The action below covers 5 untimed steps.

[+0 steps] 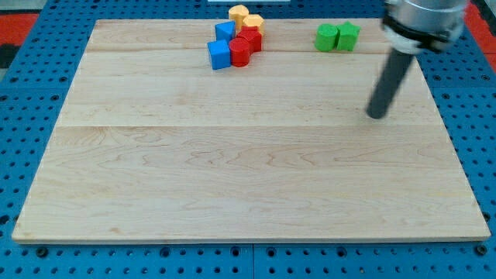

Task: Point at the yellow hexagon

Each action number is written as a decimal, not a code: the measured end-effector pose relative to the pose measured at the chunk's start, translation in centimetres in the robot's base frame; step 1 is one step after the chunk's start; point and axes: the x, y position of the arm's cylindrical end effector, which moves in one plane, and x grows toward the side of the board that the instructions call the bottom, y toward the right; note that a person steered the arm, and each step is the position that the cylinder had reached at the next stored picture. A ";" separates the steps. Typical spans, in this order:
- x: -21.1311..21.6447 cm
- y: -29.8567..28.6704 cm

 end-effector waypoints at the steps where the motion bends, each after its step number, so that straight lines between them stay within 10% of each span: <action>1: -5.3 -5.1; 5: -21.2 -9.4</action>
